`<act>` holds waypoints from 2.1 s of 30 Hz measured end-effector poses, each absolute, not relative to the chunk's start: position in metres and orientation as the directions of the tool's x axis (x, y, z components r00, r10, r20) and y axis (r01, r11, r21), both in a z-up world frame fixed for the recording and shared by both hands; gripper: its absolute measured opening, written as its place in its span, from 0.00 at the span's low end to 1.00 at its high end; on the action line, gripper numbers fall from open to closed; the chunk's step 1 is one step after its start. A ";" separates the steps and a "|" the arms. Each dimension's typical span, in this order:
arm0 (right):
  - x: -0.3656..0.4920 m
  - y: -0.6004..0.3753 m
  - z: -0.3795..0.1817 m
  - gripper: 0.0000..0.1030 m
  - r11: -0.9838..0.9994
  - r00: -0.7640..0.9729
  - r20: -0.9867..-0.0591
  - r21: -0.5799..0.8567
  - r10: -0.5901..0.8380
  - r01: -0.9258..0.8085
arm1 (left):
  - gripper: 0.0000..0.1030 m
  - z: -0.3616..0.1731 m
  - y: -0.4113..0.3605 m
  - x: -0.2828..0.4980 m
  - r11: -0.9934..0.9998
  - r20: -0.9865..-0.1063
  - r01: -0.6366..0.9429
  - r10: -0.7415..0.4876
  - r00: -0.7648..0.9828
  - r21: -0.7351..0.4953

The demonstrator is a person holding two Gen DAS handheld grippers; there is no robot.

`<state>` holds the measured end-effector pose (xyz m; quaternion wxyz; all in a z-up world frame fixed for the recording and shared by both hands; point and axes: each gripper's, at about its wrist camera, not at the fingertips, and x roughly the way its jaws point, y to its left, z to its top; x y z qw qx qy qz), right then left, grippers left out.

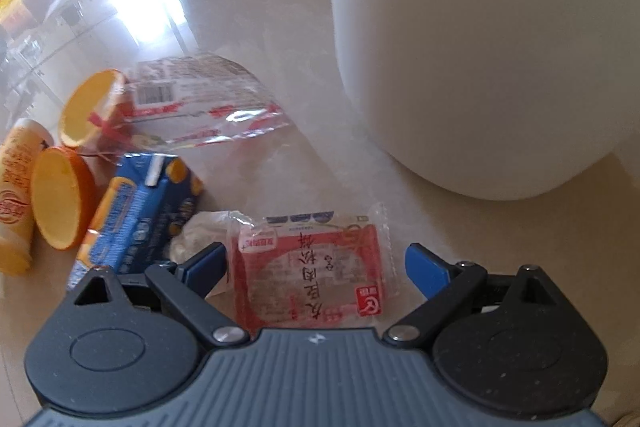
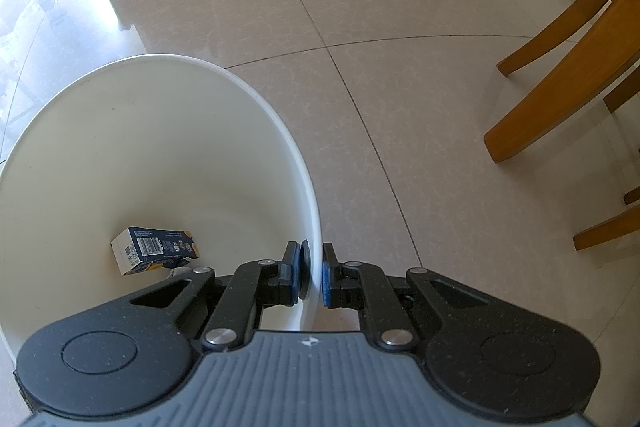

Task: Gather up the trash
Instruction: 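Move the left gripper down to the red-and-white snack packet, then grasp the red-and-white snack packet with the left gripper, then carry the packet over the wastebasket and open the left gripper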

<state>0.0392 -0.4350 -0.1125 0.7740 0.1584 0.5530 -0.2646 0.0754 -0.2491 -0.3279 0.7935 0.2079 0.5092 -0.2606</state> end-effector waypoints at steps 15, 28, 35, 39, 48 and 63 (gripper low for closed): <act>0.040 -0.433 -0.114 0.12 0.811 0.247 -0.940 -0.051 -0.236 0.583 | 0.84 -0.341 -0.245 0.052 0.802 -0.930 0.597 -0.212 0.301 0.010; 0.040 -0.435 -0.114 0.13 0.813 0.248 -0.940 -0.051 -0.236 0.580 | 0.61 -0.331 -0.229 0.052 0.770 -0.931 0.637 -0.255 0.261 -0.032; 0.040 -0.435 -0.115 0.13 0.814 0.247 -0.940 -0.052 -0.236 0.579 | 0.59 -0.311 -0.220 0.057 0.723 -0.939 0.688 -0.276 0.206 -0.062; 0.040 -0.435 -0.114 0.13 0.814 0.247 -0.940 -0.053 -0.236 0.578 | 0.59 -0.294 -0.228 0.073 0.676 -0.941 0.734 -0.287 0.178 -0.067; 0.041 -0.435 -0.113 0.13 0.816 0.241 -0.941 -0.059 -0.238 0.575 | 0.59 -0.214 -0.200 0.088 0.589 -0.944 0.806 -0.297 0.144 -0.063; 0.042 -0.434 -0.113 0.13 0.813 0.230 -0.941 -0.074 -0.248 0.578 | 0.59 -0.019 -0.217 0.111 0.515 -0.867 0.856 -0.442 0.231 -0.034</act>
